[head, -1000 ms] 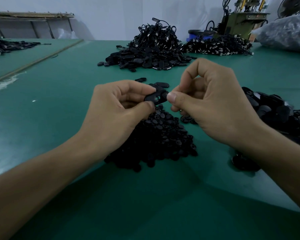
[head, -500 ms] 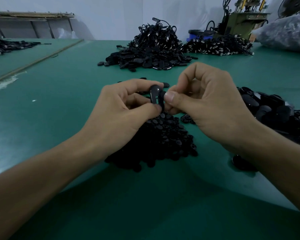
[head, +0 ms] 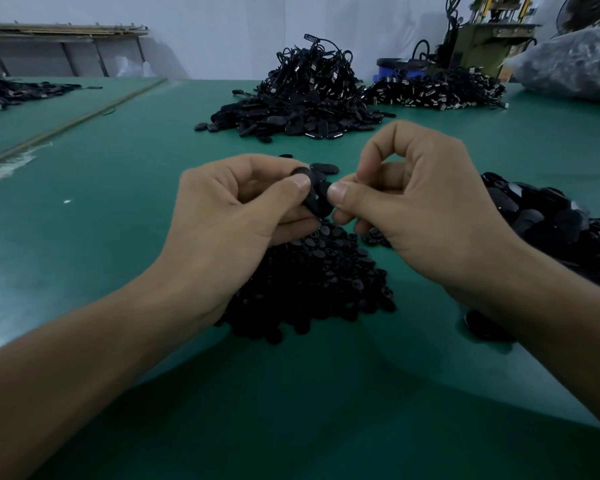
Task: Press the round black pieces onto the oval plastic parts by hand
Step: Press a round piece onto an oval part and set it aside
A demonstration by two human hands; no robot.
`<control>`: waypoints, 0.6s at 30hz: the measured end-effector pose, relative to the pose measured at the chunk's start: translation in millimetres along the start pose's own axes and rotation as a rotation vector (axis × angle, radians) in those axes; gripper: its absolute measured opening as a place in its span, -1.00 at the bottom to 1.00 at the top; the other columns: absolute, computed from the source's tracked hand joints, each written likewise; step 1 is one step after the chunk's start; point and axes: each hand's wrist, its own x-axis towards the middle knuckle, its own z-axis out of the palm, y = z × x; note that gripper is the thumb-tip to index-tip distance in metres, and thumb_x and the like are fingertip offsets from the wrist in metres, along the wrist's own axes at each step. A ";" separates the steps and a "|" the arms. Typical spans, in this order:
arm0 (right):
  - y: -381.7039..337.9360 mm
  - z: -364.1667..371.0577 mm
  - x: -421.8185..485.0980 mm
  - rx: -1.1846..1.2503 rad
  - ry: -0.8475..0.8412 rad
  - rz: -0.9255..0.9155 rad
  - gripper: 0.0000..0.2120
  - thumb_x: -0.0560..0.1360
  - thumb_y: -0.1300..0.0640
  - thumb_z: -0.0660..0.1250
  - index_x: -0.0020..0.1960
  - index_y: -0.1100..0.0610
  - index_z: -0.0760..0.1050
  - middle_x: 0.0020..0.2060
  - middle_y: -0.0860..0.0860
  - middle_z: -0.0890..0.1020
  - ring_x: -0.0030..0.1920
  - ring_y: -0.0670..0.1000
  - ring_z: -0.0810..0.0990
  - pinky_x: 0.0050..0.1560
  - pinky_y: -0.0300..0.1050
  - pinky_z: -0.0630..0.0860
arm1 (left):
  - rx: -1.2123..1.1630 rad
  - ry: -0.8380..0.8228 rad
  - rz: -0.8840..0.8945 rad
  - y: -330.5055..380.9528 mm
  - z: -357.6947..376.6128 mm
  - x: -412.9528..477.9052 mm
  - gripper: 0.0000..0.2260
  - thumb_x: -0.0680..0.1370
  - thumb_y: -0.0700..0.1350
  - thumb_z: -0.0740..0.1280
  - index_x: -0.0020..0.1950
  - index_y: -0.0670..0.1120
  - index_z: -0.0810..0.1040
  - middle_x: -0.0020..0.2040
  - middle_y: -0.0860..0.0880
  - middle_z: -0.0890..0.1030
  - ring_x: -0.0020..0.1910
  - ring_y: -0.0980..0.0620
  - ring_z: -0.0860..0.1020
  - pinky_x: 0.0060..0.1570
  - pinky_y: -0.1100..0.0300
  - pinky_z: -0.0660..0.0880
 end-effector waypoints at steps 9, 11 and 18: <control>0.1 -1.2 0.5 -0.051 -0.008 0.007 -0.71 0.46 0.20 0.50 -0.21 -0.02 0.39 -0.30 0.03 0.72 -0.25 0.10 0.71 -0.19 0.14 0.64 | -0.074 -0.008 -0.012 -1.7 1.8 -0.6 -0.84 0.55 -0.38 0.36 -0.14 -0.17 0.46 -0.25 -0.17 0.70 -0.24 -0.09 0.72 -0.19 0.14 0.65; 0.2 -1.3 0.5 -0.061 -0.021 0.004 -0.70 0.46 0.18 0.50 -0.21 -0.03 0.39 -0.31 0.02 0.72 -0.25 0.07 0.72 -0.20 0.08 0.64 | -0.075 -0.008 -0.012 -2.3 2.2 -0.6 -0.85 0.55 -0.37 0.35 -0.14 -0.17 0.46 -0.27 -0.15 0.71 -0.24 -0.08 0.73 -0.19 0.14 0.65; 2.7 -0.1 0.3 -0.074 -0.015 -0.002 -0.69 0.45 0.19 0.50 -0.23 -0.04 0.37 -0.31 0.02 0.72 -0.27 0.06 0.71 -0.23 0.05 0.63 | -0.089 -0.034 -0.015 -1.5 4.3 -2.0 -0.84 0.56 -0.38 0.34 -0.16 -0.19 0.45 -0.31 -0.13 0.69 -0.26 -0.06 0.72 -0.19 0.15 0.65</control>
